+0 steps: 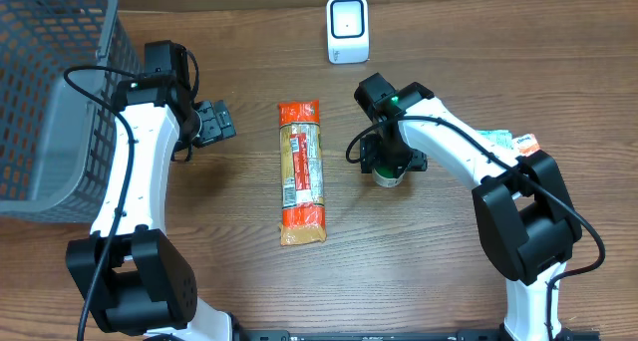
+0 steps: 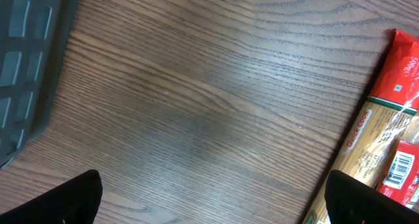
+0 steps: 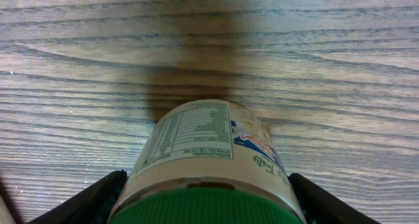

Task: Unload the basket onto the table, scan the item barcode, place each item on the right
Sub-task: 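Close the right gripper on the green jar and lift it, then raise the green jar and hold it in front of the scanner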

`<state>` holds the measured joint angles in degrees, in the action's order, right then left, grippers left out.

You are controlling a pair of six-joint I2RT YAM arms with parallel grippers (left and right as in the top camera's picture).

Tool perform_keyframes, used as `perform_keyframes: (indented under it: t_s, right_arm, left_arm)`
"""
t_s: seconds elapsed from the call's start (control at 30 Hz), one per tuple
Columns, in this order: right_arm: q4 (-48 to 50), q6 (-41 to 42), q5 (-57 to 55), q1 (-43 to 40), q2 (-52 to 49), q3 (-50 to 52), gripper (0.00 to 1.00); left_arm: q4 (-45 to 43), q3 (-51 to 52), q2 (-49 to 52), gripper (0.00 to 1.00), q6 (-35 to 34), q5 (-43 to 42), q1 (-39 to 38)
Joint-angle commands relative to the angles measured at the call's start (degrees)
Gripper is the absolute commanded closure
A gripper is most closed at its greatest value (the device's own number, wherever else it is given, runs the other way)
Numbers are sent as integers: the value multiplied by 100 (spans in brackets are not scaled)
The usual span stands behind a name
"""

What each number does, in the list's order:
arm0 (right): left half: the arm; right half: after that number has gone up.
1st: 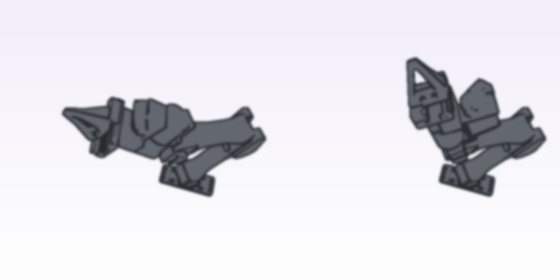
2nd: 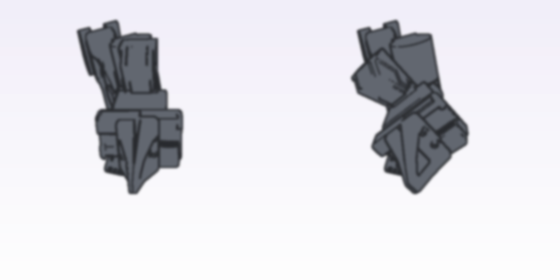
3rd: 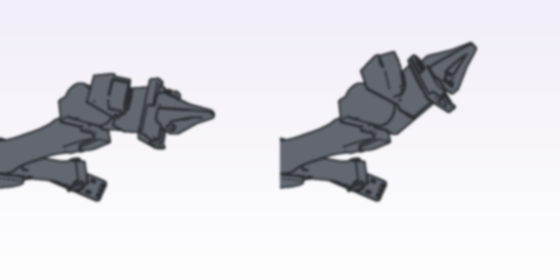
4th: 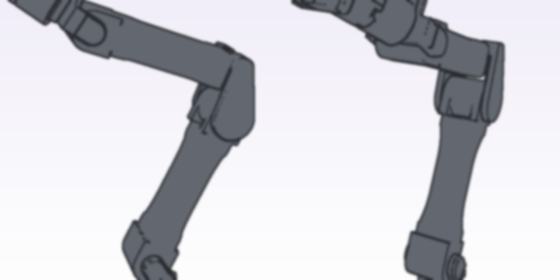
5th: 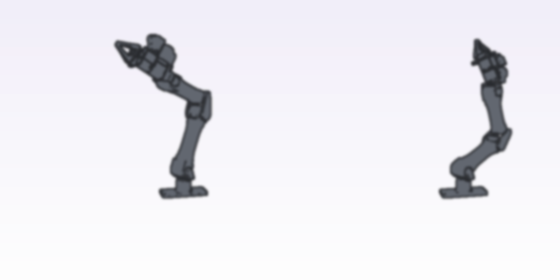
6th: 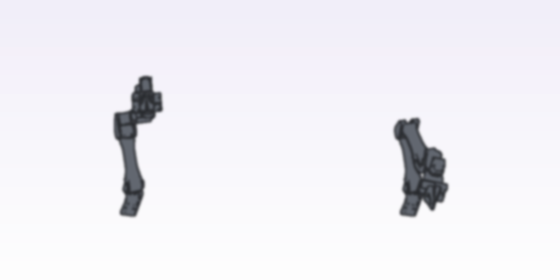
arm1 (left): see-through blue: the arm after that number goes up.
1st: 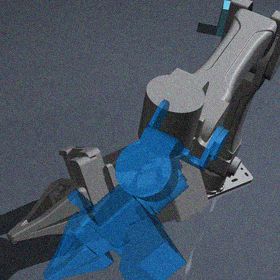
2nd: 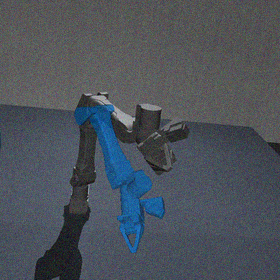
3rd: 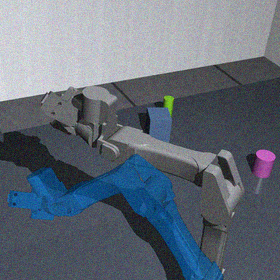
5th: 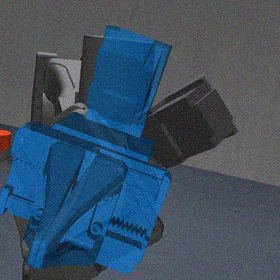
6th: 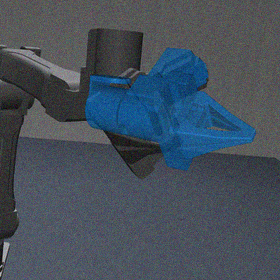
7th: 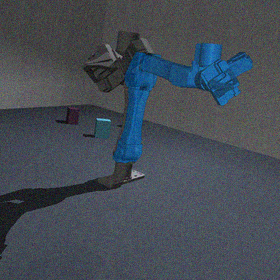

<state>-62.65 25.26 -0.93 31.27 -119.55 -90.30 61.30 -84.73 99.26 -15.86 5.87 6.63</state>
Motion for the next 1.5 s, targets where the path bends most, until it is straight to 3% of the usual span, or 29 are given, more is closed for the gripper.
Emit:
perform_keyframes:
  t_s: [0.0, 0.5, 0.73, 1.07, 1.47]
  right_arm:
    - [-2, 50, -87, 26, -17, 37, 21]
    - [2, 153, -94, 26, -17, 42, 22]
    - [494, 153, -105, 26, -17, 542, 25]
    - [243, 133, -240, -37, -4, 175, 26]
    - [232, 133, -240, -39, -4, 149, 21]
  left_arm:
    - [-9, -50, -31, 0, 129, 52, 0]
    - [-9, -50, -31, 0, 129, 52, 0]
    - [-9, -50, -31, 0, 129, 52, 4]
    - [-9, -50, -31, 0, 129, 52, 20]
    - [-9, -50, -31, 0, 129, 52, 50]
